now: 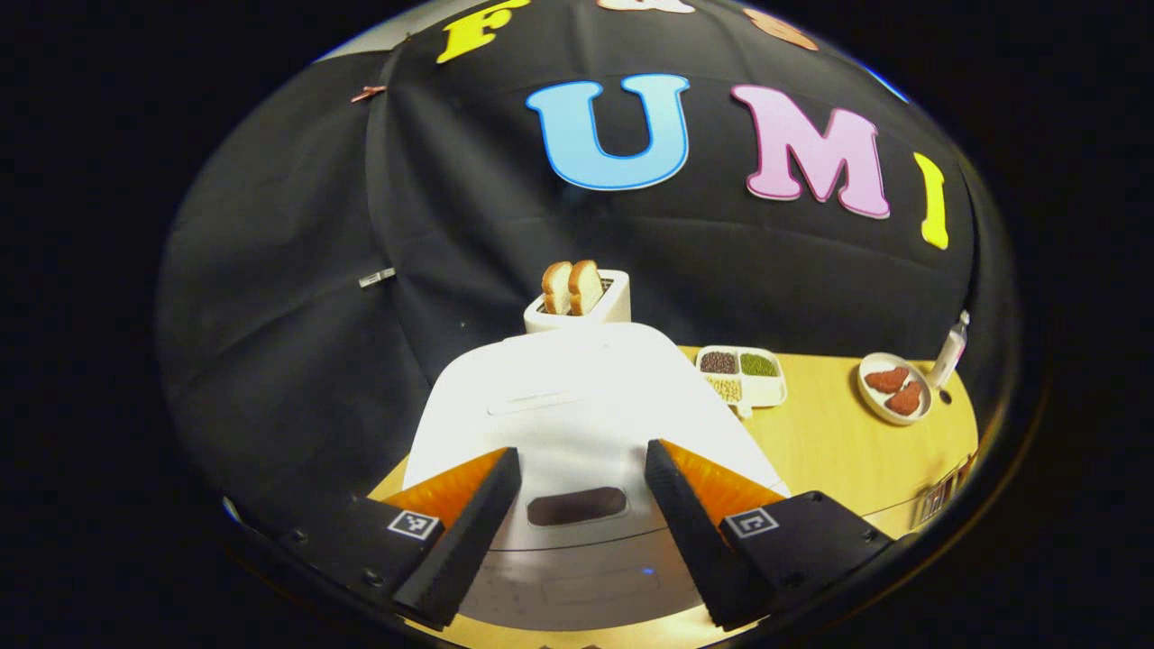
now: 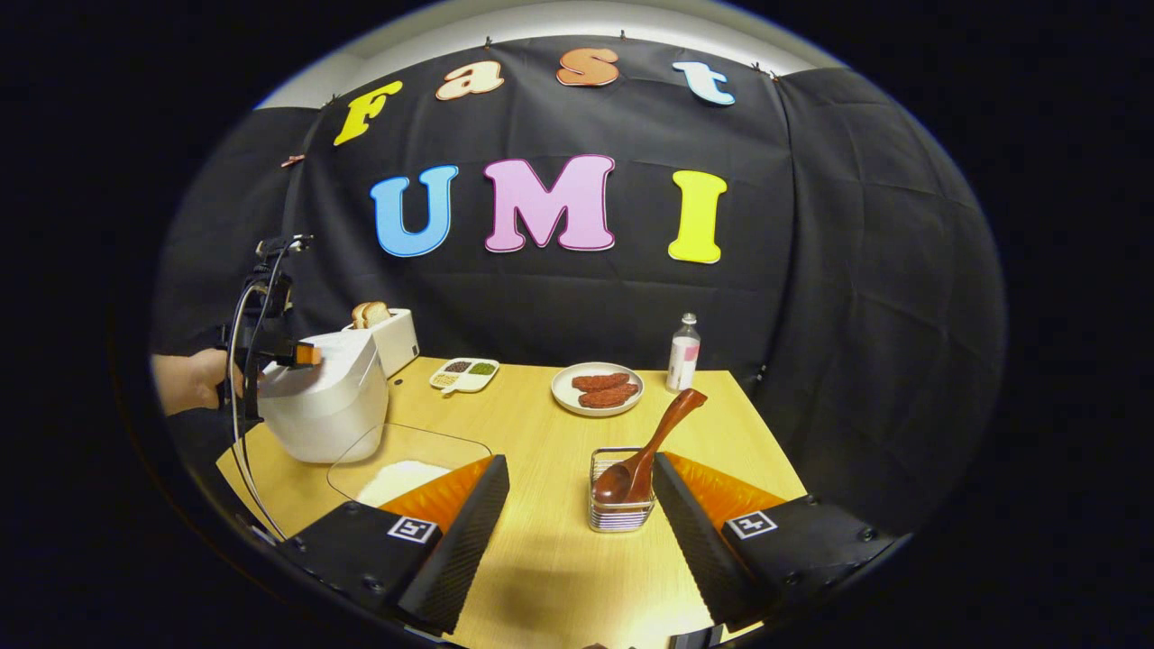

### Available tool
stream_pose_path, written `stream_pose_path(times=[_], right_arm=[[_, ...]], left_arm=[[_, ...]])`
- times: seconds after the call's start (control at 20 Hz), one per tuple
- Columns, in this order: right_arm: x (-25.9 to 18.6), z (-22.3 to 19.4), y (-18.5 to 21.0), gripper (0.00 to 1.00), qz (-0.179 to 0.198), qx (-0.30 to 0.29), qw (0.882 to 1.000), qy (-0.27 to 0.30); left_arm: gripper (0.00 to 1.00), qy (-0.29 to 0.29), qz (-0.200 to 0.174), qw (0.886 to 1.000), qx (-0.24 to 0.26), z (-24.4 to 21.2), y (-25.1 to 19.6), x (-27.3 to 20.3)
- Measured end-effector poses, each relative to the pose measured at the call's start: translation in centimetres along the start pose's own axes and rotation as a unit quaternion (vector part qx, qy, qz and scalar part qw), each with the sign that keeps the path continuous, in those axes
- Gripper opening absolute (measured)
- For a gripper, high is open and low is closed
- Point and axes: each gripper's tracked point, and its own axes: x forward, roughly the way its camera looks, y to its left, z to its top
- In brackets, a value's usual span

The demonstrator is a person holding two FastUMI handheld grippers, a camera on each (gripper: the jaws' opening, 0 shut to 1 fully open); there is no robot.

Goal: Close the left gripper, press the button to open the rice cooker; take a wooden spoon from the chopstick holder with the right hand, scoop a spoonful of rice and pour it into the rice cooker, then put the wooden spoon back into the chopstick holder.

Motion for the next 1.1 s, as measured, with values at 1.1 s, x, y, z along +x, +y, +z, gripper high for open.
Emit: stream_pose_path(times=[1.1], right_arm=[[-6.9, 8.6, -5.9, 0.98, -0.105, 0.109, 0.983, -0.101]], left_arm=[[0.98, -0.205, -0.085, 0.974, -0.043, 4.8, 4.3, -28.7]])
